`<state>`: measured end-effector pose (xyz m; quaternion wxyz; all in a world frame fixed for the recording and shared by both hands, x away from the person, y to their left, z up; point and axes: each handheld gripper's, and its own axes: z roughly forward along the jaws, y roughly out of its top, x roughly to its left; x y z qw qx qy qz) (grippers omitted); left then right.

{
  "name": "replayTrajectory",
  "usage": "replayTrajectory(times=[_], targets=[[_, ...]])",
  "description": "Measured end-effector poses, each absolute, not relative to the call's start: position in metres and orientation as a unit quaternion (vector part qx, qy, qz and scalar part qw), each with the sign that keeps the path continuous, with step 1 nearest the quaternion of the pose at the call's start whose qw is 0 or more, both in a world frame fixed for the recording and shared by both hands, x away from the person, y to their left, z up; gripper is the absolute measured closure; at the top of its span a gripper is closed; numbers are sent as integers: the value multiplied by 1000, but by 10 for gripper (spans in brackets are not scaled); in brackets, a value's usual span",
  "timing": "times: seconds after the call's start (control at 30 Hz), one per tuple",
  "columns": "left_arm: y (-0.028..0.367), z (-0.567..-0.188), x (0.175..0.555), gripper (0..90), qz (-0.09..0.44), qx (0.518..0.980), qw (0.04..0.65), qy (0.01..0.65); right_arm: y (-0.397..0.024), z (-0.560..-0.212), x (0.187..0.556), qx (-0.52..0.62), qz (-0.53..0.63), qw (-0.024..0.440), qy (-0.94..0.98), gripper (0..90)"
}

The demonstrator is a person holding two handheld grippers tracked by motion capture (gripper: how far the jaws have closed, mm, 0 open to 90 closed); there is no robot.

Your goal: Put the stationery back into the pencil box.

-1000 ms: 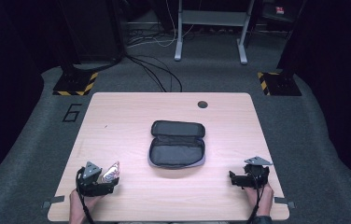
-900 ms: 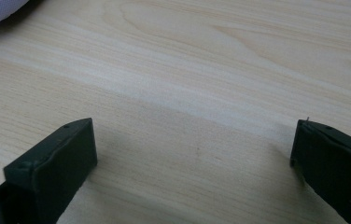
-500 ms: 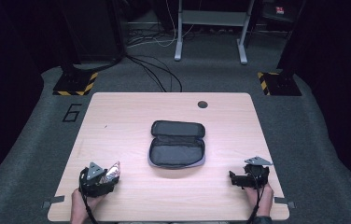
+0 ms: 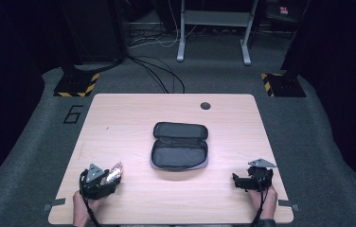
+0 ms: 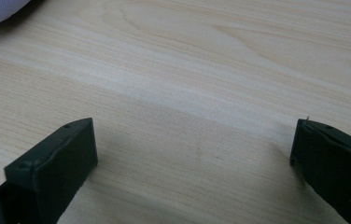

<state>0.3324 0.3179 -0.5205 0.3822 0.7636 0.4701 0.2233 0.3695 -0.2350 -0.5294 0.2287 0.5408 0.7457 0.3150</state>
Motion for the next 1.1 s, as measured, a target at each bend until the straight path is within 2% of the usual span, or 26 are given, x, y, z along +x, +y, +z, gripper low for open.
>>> replayTrajectory(times=[0.27, 1.1], targets=[[314, -507, 333, 397, 231, 762, 392, 460, -235, -529, 369, 541, 315, 229, 745, 2], [272, -475, 354, 396, 227, 798, 402, 387, -234, -530, 371, 544, 317, 228, 743, 0]])
